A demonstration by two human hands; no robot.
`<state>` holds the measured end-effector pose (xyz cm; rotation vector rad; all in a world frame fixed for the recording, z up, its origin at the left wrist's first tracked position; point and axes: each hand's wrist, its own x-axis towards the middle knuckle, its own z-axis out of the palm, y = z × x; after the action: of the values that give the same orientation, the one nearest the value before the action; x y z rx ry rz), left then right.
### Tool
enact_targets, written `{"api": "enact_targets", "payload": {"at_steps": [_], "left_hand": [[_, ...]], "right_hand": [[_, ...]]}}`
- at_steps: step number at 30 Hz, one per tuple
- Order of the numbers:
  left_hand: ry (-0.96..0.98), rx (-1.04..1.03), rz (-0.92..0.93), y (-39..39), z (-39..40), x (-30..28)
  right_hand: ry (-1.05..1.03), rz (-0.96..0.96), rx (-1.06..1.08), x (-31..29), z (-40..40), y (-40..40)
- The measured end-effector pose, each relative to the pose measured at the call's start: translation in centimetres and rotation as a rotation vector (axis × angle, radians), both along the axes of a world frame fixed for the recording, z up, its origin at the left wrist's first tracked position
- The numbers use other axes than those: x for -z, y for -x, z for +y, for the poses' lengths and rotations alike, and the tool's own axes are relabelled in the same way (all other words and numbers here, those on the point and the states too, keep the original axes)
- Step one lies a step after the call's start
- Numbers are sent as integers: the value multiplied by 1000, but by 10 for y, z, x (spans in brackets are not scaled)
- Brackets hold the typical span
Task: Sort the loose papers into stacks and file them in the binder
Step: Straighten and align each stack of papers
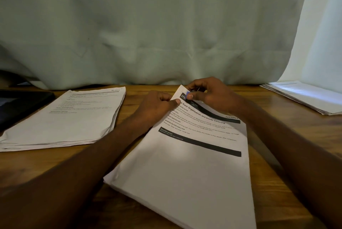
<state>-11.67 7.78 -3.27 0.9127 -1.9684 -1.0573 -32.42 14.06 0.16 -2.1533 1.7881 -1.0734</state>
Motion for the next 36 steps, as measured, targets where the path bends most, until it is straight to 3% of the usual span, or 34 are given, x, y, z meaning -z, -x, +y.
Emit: {"api": "enact_targets", "payload": {"at_steps": [21,25,36], "left_hand": [[59,58,102,-1,3,4],[144,39,51,1,4,6],[127,47,55,1,-1,6]], "right_hand": [[-94,-74,-40,-7,11,-3],[-88,4,-56,-8,12,-3],[-70,29,-56,-4,8,-7]]}}
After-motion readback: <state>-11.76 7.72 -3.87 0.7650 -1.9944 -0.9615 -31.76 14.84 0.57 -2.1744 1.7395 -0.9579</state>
